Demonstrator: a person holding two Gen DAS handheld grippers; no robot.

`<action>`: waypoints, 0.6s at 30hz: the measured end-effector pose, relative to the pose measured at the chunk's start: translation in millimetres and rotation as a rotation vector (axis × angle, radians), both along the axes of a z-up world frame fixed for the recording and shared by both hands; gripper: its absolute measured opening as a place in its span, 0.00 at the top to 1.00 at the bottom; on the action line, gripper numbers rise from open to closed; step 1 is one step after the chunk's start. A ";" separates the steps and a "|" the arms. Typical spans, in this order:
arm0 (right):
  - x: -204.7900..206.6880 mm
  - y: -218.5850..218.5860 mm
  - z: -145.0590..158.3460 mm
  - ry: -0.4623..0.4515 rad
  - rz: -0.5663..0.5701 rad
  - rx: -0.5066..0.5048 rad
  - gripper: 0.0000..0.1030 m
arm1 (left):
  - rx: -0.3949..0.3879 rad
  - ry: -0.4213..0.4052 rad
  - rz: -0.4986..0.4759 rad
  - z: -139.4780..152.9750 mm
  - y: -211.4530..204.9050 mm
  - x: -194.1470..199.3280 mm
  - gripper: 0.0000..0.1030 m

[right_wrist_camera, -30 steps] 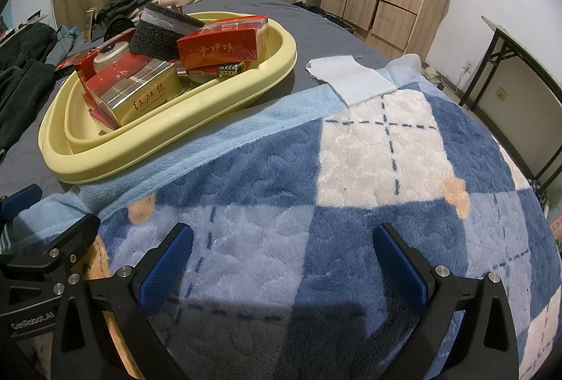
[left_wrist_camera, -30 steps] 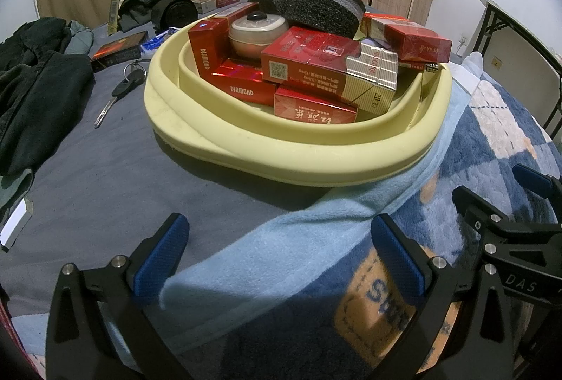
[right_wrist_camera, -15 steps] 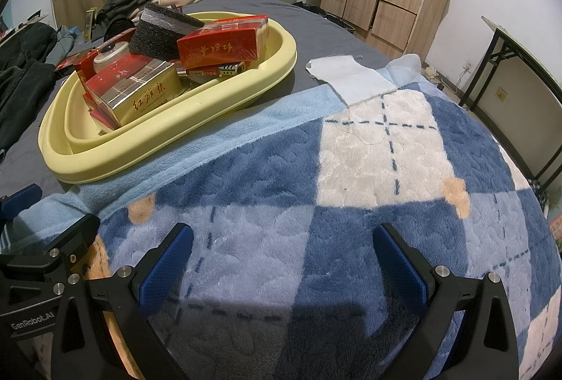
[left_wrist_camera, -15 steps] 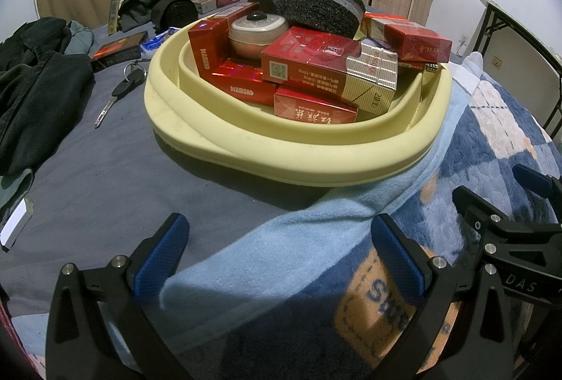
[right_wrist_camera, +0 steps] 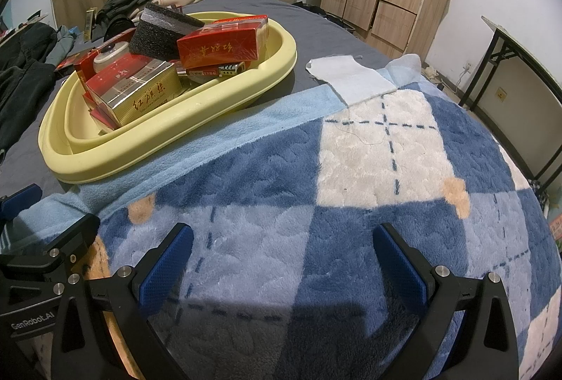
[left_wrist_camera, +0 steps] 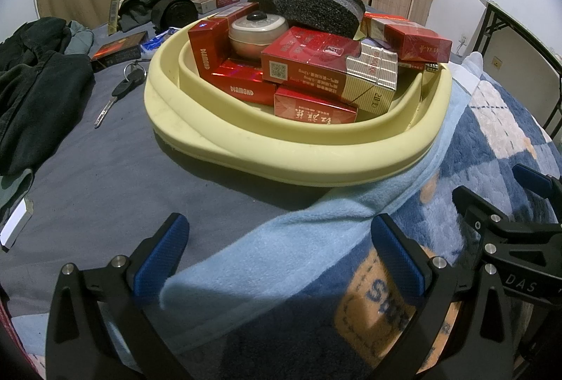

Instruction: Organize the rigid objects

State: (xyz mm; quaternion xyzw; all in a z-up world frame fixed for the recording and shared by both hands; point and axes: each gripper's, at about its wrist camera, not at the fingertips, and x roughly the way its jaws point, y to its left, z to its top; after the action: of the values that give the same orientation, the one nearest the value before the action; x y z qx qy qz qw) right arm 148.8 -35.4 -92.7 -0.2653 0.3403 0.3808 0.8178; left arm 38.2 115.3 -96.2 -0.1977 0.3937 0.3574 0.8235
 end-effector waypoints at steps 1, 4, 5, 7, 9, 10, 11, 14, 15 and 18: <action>0.8 -0.3 0.1 0.000 0.000 0.000 0.00 | 0.000 0.000 0.000 0.1 -0.4 -0.1 0.00; 0.0 0.0 0.0 0.001 0.000 0.001 0.00 | 0.000 0.000 0.000 -0.1 0.2 -0.1 0.00; -0.1 0.0 0.0 0.001 0.000 0.000 0.00 | 0.000 0.000 0.000 0.0 0.1 -0.1 0.00; 0.3 -0.2 0.0 0.001 0.000 0.001 0.00 | 0.000 0.000 0.000 0.1 -0.6 -0.5 0.00; -0.1 -0.1 0.0 0.001 0.000 0.001 0.00 | 0.000 0.000 0.000 -0.1 0.1 -0.1 0.00; 0.2 -0.2 0.0 0.001 0.000 0.001 0.00 | 0.000 0.000 0.000 0.0 -0.4 -0.4 0.00; 0.5 -0.4 -0.1 0.001 0.000 0.001 0.00 | 0.000 0.000 0.000 -0.1 0.1 -0.2 0.00; 0.0 0.0 -0.1 0.001 0.000 0.000 0.00 | 0.000 0.000 0.000 0.2 -0.5 -0.2 0.00; -0.1 -0.1 -0.1 0.001 0.000 0.001 0.00 | 0.000 0.000 0.000 0.0 -0.1 -0.1 0.00; -0.1 -0.1 -0.1 0.001 0.000 0.001 0.00 | 0.000 0.000 0.000 0.0 -0.1 -0.3 0.00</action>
State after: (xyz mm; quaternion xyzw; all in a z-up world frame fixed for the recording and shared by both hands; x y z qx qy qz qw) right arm 148.7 -35.4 -92.8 -0.2647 0.3405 0.3811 0.8178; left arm 37.9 115.3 -96.2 -0.1978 0.3936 0.3574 0.8235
